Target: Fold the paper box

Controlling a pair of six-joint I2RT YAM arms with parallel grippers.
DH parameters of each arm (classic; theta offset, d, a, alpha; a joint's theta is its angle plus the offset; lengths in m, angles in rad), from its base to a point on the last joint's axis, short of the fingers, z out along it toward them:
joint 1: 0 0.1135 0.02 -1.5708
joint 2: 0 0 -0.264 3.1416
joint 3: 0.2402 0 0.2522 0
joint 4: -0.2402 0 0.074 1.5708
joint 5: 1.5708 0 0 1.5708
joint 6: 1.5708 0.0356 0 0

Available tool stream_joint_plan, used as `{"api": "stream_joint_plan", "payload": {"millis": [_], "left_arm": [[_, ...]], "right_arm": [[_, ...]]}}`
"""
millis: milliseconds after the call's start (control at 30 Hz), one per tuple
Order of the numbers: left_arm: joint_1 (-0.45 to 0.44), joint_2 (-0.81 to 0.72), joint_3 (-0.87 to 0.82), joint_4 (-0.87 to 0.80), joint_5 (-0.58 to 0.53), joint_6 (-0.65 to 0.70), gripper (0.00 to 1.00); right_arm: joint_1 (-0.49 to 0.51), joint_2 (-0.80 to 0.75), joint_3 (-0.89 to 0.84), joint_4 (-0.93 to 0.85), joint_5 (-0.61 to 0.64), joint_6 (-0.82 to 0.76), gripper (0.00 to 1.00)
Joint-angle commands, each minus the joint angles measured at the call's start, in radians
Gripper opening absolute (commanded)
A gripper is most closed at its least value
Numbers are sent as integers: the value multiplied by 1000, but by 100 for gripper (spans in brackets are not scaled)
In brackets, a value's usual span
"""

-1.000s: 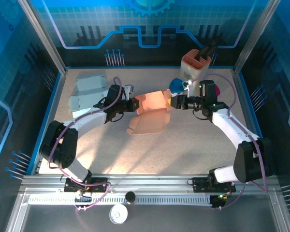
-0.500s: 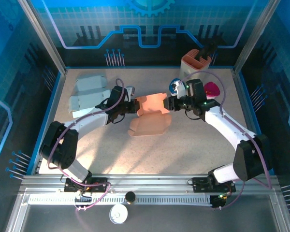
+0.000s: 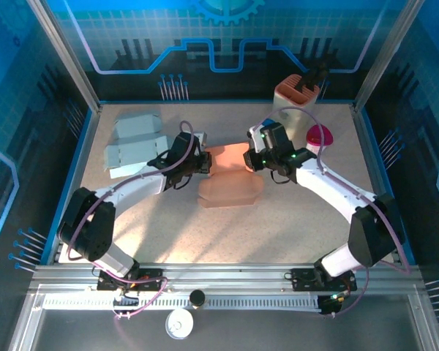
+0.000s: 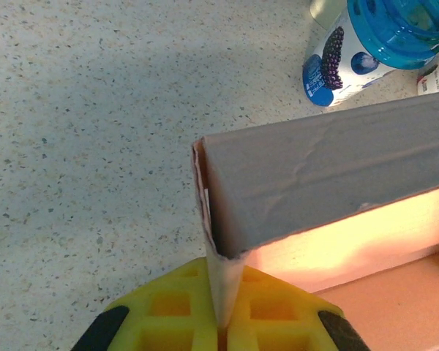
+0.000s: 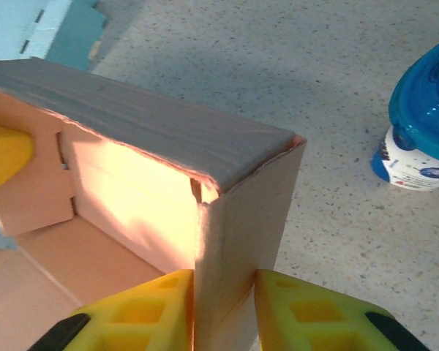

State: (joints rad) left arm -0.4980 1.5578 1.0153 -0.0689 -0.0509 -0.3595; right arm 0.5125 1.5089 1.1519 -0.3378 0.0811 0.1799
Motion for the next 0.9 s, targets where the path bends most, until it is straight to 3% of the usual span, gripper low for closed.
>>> {"api": "stream_joint_plan", "payload": {"millis": [0, 167, 367, 567, 867], "left_arm": [[-37, -49, 45, -4, -18, 13, 0], [-55, -51, 52, -19, -39, 3, 0], [-81, -56, 60, -35, -66, -12, 0], [-101, -56, 65, -50, -82, -22, 0], [-110, -67, 56, -56, -87, -26, 0]], "right_arm": [[31, 30, 34, -22, 126, 17, 25], [72, 48, 43, -32, 255, 57, 19], [127, 68, 58, -64, 450, 106, 0], [137, 69, 68, -71, 457, 115, 0], [91, 56, 78, -50, 378, 106, 22]]}}
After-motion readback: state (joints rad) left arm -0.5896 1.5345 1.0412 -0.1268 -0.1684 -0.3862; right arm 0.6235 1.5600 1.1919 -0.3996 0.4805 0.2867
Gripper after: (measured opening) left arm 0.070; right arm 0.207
